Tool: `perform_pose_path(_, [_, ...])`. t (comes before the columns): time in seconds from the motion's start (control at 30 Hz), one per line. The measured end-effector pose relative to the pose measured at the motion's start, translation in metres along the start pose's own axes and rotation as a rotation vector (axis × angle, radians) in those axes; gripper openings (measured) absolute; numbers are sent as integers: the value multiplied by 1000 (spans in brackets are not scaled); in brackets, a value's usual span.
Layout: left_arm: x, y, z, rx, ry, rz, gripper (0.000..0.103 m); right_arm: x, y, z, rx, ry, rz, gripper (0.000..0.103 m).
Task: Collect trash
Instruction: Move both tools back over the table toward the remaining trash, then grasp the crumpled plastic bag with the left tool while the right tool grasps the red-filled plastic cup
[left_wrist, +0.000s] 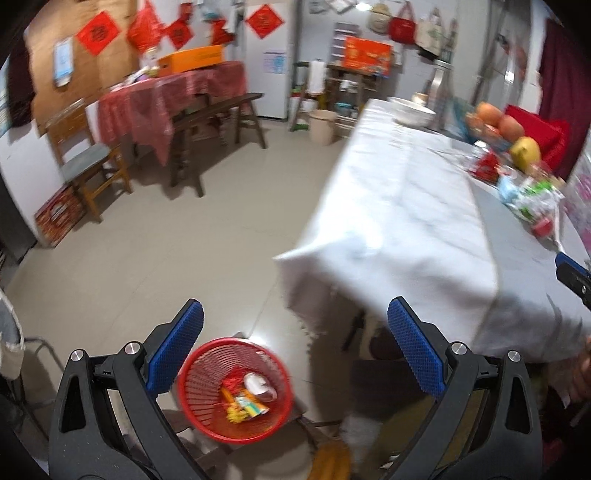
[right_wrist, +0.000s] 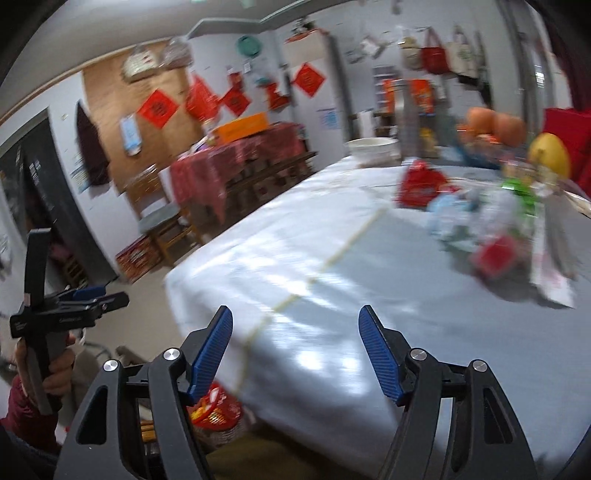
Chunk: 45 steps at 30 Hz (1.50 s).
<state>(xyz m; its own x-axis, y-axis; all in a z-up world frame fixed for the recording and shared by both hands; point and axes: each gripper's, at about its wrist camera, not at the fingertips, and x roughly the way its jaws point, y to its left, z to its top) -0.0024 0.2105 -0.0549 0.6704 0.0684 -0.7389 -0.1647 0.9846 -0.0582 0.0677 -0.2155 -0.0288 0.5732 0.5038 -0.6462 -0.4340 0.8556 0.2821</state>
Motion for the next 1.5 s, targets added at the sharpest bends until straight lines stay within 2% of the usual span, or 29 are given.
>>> perform_pose_path(0.3, [24,-107,26,118,13,-147,96,-35,-94,-4,150,-84,-135,72])
perform_pose_path(0.37, [32,-134,35,157,21,-172,96,-43,-108,-7,166,-102,-169,76])
perform_pose_path(0.6, [51,-222,62,287,25,-261,96,-46,-159,-12,254,-128,-237,77])
perform_pose_path(0.77, [57,-289,81,371,8,-342,96,-43,-176,-8,266,-137,-268,77])
perform_pose_path(0.97, [84,-351,104,379,35,-410,96,-54,-195,-11,282,-170,-309,77])
perform_pose_path(1.03, [94,-361,110,367,57,-425,96,-55,-203,-13,314,-170,-296,77])
perform_pose_path(1.07, [100,-366,114,356,62,-442,90,-55,-207,-15,328,-166,-286,77])
perform_pose_path(1.1, [104,-367,116,347,61,-456,80,-54,-209,-16,336,-162,-281,77])
perform_pose_path(1.13, [104,-365,117,345,66,-466,58,-53,-212,-17,342,-157,-278,77])
perform_pose_path(1.17, [108,-362,118,338,84,-487,41,-52,-212,-18,342,-154,-277,77])
perform_pose_path(1.23, [109,-350,120,308,101,-518,30,-50,-212,-19,333,-149,-276,77])
perform_pose_path(1.5, [83,-253,105,183,5,-397,28,-52,-193,-15,300,-156,-232,77])
